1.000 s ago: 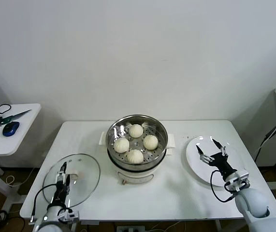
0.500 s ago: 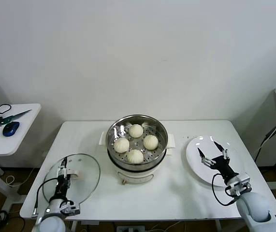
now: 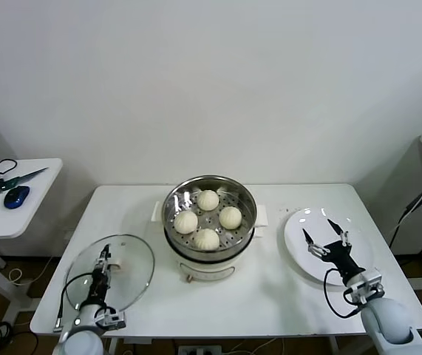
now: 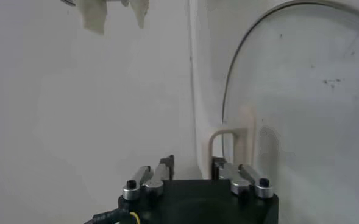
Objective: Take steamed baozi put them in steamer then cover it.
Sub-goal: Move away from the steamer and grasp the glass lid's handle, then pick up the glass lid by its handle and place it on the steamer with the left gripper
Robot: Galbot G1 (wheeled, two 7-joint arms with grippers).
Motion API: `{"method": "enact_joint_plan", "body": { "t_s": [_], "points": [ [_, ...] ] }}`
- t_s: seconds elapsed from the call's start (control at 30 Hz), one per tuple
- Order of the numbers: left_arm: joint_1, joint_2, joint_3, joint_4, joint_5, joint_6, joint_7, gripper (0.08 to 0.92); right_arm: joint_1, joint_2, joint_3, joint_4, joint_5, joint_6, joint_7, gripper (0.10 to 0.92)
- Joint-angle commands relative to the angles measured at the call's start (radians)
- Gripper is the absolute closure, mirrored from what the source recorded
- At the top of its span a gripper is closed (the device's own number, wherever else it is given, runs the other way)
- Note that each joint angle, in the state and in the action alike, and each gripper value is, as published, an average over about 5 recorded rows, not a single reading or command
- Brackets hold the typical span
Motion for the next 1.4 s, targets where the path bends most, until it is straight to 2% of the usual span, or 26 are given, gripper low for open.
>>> {"method": "enact_joint_plan", "body": {
  "t_s": [0.03,0.3,0.57,0.83,1.03,1.17,1.27,1.4],
  "points": [
    [0.000,0.004,-0.006,-0.012,-0.018,-0.011,-0.015,0.615,0.002,0.010,0.006,-0.003,-0.009,0.004,-0.002,0.203],
    [0.075,0.045,-0.019,-0.176,-0.077,0.006,-0.021,0.833,0.010,0.003,0.013,-0.021,-0.008,0.008,-0.006,0.203],
    [0.206,0.123,-0.046,-0.449,-0.114,0.178,0.007,0.853,0.034,-0.012,0.011,-0.057,-0.006,0.012,-0.010,0.203],
    [0.240,0.261,-0.001,-0.662,-0.121,0.404,0.112,0.853,0.063,-0.025,-0.009,-0.092,-0.008,0.014,-0.012,0.203],
    [0.144,0.443,0.153,-0.690,-0.151,0.550,0.170,0.853,0.084,-0.034,-0.032,-0.117,-0.014,0.016,-0.019,0.203],
    [0.006,0.551,0.334,-0.687,-0.157,0.649,0.231,0.853,0.097,-0.038,-0.046,-0.129,-0.023,0.017,-0.019,0.203],
    [-0.150,0.527,0.487,-0.675,-0.073,0.701,0.338,0.853,0.108,-0.034,-0.052,-0.139,-0.032,0.017,-0.018,0.203],
    [-0.341,0.392,0.643,-0.640,0.063,0.724,0.520,0.853,0.116,-0.024,-0.051,-0.150,-0.050,0.020,-0.016,0.203]
  ]
}}
